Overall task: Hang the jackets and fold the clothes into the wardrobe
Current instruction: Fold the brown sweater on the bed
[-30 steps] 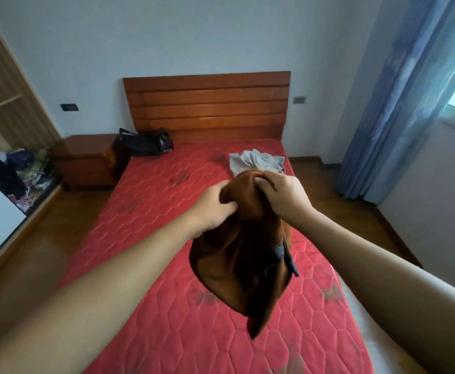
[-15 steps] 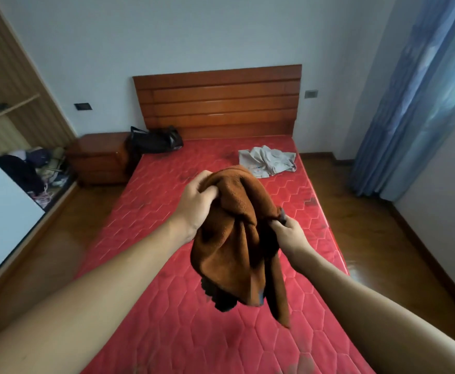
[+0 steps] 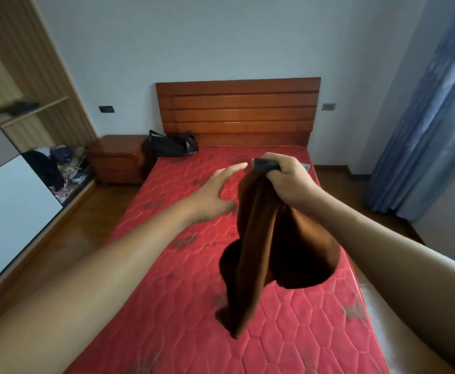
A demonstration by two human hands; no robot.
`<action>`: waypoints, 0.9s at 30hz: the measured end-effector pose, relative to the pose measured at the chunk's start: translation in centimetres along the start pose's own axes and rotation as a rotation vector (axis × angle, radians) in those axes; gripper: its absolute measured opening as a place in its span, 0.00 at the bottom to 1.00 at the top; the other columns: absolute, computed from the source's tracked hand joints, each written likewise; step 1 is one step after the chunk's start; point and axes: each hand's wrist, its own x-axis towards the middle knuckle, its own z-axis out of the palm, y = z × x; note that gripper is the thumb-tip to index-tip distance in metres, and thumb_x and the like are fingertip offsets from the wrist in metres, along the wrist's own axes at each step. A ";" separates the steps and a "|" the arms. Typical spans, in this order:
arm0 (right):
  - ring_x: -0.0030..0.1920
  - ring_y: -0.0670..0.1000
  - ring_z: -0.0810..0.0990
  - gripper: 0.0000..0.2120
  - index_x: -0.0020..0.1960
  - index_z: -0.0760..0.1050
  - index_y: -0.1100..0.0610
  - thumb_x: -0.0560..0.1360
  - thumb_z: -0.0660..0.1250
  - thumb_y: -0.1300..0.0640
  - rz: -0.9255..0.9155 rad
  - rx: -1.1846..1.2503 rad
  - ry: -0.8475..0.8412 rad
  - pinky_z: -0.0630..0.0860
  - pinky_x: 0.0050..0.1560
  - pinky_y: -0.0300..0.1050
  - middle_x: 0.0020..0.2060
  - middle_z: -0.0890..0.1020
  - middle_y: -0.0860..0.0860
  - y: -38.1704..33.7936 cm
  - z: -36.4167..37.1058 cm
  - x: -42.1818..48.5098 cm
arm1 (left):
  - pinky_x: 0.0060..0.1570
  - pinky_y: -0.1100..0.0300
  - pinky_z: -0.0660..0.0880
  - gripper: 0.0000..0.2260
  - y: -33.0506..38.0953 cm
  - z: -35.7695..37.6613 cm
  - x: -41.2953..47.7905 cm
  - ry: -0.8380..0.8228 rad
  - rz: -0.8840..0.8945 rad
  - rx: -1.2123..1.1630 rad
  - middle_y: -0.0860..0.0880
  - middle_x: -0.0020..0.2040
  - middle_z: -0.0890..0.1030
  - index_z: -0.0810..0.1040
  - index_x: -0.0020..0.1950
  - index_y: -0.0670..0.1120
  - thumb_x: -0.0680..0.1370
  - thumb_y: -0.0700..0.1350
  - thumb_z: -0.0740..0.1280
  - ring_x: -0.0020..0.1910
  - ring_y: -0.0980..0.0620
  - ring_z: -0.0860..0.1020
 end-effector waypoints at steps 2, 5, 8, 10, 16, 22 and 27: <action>0.36 0.37 0.76 0.15 0.50 0.80 0.60 0.73 0.58 0.73 -0.015 -0.102 -0.067 0.72 0.39 0.37 0.36 0.78 0.43 0.2 -0.7 -0.1 | 0.66 0.59 0.65 0.36 1.1 0.8 1.8 -0.102 -0.005 0.023 0.53 0.76 0.64 0.63 0.78 0.57 0.75 0.39 0.73 0.72 0.57 0.64; 0.37 0.36 0.76 0.17 0.46 0.79 0.53 0.72 0.59 0.71 0.005 -0.185 -0.065 0.70 0.38 0.38 0.37 0.79 0.44 1.6 -2.4 -0.8 | 0.51 0.56 0.75 0.16 1.6 2.7 3.7 -0.156 0.066 -0.001 0.49 0.54 0.80 0.78 0.61 0.45 0.74 0.36 0.73 0.51 0.56 0.77; 0.41 0.46 0.78 0.13 0.45 0.77 0.49 0.73 0.61 0.66 0.075 -0.295 -0.067 0.72 0.41 0.45 0.39 0.80 0.49 3.4 -4.9 -2.0 | 0.35 0.64 0.68 0.08 2.1 4.3 4.6 -0.075 0.142 0.014 0.53 0.35 0.74 0.75 0.41 0.48 0.73 0.35 0.69 0.32 0.63 0.71; 0.43 0.52 0.77 0.07 0.46 0.77 0.54 0.73 0.63 0.64 0.150 -0.377 -0.071 0.72 0.43 0.47 0.41 0.80 0.51 5.3 -6.6 -3.0 | 0.30 0.67 0.64 0.11 2.8 4.7 5.1 -0.002 0.170 0.030 0.58 0.31 0.70 0.70 0.36 0.51 0.72 0.36 0.67 0.28 0.63 0.69; 0.46 0.54 0.78 0.10 0.49 0.75 0.53 0.70 0.73 0.56 0.365 -0.551 -0.244 0.67 0.40 0.44 0.43 0.79 0.51 11.2 -7.0 -7.1 | 0.30 0.65 0.60 0.15 5.8 5.6 5.4 0.060 0.231 -0.022 0.56 0.29 0.64 0.65 0.34 0.47 0.72 0.29 0.63 0.28 0.60 0.64; 0.44 0.54 0.74 0.10 0.39 0.70 0.51 0.66 0.72 0.52 0.440 -0.458 -0.285 0.64 0.41 0.43 0.40 0.76 0.50 15.3 -2.9 -9.8 | 0.31 0.61 0.62 0.15 7.8 3.3 3.5 0.102 0.186 -0.069 0.51 0.31 0.65 0.65 0.35 0.47 0.73 0.29 0.62 0.31 0.56 0.65; 0.45 0.51 0.76 0.04 0.44 0.81 0.56 0.70 0.71 0.57 0.512 -0.124 -0.108 0.73 0.46 0.46 0.42 0.79 0.51 17.8 -2.7 -8.5 | 0.32 0.61 0.62 0.13 7.2 0.5 0.9 0.027 0.057 0.052 0.54 0.31 0.66 0.67 0.38 0.45 0.73 0.28 0.62 0.31 0.57 0.65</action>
